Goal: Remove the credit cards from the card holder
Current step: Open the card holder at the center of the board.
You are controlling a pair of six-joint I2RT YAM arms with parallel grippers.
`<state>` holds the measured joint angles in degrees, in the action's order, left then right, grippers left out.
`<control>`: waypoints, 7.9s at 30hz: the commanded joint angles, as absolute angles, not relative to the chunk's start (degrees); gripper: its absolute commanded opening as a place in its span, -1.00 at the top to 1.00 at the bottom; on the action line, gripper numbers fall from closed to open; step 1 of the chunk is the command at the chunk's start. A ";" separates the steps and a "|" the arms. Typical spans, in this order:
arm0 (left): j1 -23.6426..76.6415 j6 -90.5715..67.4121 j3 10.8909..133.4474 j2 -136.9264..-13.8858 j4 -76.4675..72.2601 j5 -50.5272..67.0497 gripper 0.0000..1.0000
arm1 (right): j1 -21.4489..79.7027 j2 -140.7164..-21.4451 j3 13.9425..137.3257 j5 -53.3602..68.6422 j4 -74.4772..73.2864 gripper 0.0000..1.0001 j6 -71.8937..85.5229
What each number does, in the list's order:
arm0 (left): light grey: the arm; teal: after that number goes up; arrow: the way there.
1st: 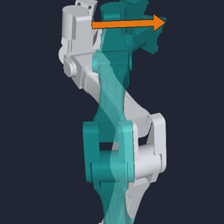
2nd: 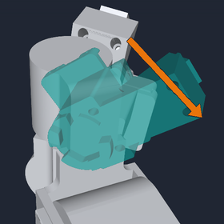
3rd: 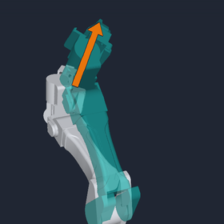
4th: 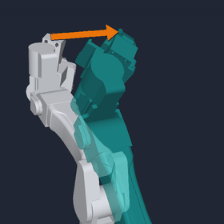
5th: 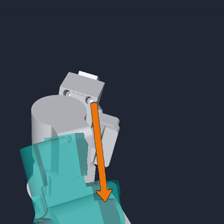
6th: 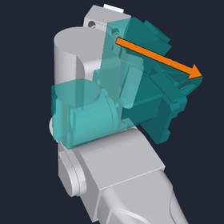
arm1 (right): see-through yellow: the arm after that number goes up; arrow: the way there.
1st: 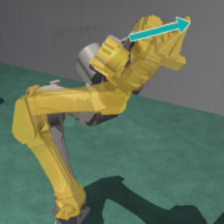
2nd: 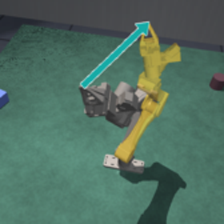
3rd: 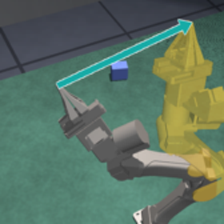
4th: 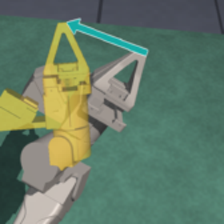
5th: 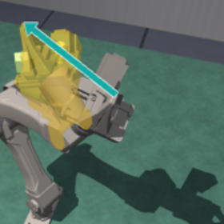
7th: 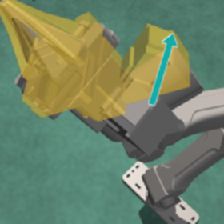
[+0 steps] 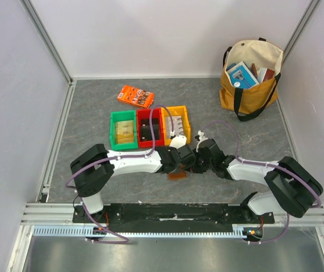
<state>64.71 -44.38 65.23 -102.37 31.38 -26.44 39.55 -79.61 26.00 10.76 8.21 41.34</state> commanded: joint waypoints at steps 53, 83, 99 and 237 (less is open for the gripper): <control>61.87 -70.66 16.00 -64.42 -5.89 -23.20 0.96 | 68.29 -96.07 58.97 -31.03 -27.42 -0.96 30.68; 61.87 -70.40 14.68 -61.44 -3.52 -22.76 0.96 | 63.03 -88.61 58.80 -27.43 -29.97 -0.96 29.62; 61.17 -70.05 14.33 -53.27 5.18 -26.71 0.96 | 52.30 -88.32 47.11 -21.54 -25.67 -0.19 27.77; 53.00 -72.07 9.76 -66.53 -28.90 -9.23 0.37 | 43.24 -92.20 29.53 14.85 10.89 0.22 36.30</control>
<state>53.25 -70.70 10.00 -65.60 -21.56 -10.66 43.09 -88.58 32.36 13.17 14.15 36.05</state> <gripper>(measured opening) 0.324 0.392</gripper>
